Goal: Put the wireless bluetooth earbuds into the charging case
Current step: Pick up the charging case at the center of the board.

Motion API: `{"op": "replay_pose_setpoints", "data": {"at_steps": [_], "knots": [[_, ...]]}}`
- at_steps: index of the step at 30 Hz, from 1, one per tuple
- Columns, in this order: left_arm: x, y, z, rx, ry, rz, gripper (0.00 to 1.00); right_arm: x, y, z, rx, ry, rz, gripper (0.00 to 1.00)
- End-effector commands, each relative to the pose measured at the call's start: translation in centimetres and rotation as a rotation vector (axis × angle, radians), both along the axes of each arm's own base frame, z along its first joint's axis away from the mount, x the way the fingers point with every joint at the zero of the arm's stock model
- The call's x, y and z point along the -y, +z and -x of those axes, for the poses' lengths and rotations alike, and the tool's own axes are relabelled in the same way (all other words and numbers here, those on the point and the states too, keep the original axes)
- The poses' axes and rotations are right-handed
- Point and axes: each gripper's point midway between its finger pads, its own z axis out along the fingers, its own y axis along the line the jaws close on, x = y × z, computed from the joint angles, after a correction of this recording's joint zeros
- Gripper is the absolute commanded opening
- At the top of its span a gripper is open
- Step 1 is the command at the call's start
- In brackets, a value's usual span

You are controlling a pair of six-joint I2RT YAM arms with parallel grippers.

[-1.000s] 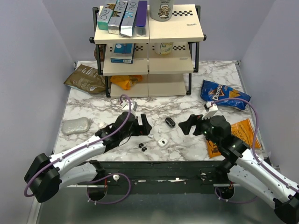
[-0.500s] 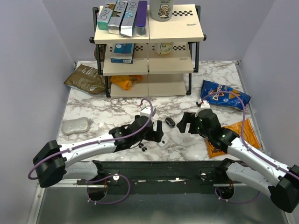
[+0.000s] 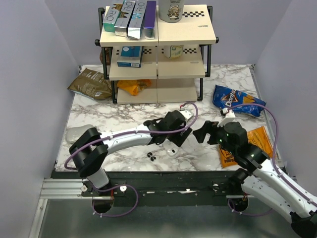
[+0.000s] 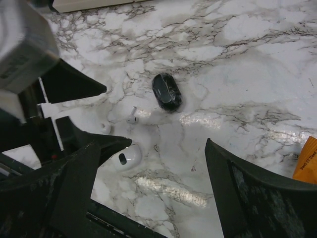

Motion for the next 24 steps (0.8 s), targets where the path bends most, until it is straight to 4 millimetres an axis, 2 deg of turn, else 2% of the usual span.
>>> {"op": "replay_pose_setpoints", "data": {"at_steps": [1, 6, 10, 12, 13, 14, 16, 18, 24], "knots": [[-0.6, -1.7, 0.2, -0.07, -0.168, -0.092, 0.99, -0.2, 0.3, 1.9, -0.02, 0.059, -0.026, 0.95], [-0.6, -2.4, -0.8, -0.109, -0.226, -0.103, 0.99, -0.7, 2.5, 3.2, 0.015, 0.122, -0.091, 0.95], [0.3, -2.6, -1.9, -0.124, -0.254, -0.089, 0.99, -1.1, 4.7, 4.0, 0.046, 0.171, -0.122, 0.95], [1.0, -2.4, -2.3, -0.122, -0.296, -0.08, 0.99, -1.0, 5.0, 4.2, 0.048, 0.174, -0.12, 0.96], [1.1, -3.3, -2.4, -0.141, -0.303, -0.097, 0.99, -1.0, 5.3, 4.3, 0.053, 0.175, -0.124, 0.96], [1.8, -2.8, -2.8, -0.135, -0.315, -0.086, 0.99, -0.9, 5.7, 4.3, 0.061, 0.177, -0.13, 0.96], [2.2, -3.8, -2.8, -0.157, -0.326, -0.1, 0.99, -1.0, 6.0, 4.5, 0.067, 0.186, -0.14, 0.96], [2.8, -3.9, -3.1, -0.156, -0.336, -0.088, 0.99, -0.9, 6.5, 4.7, 0.079, 0.186, -0.15, 0.96], [3.1, -5.1, -3.6, -0.161, -0.327, -0.102, 0.99, -0.7, 6.6, 4.7, 0.081, 0.179, -0.147, 0.96]]}}
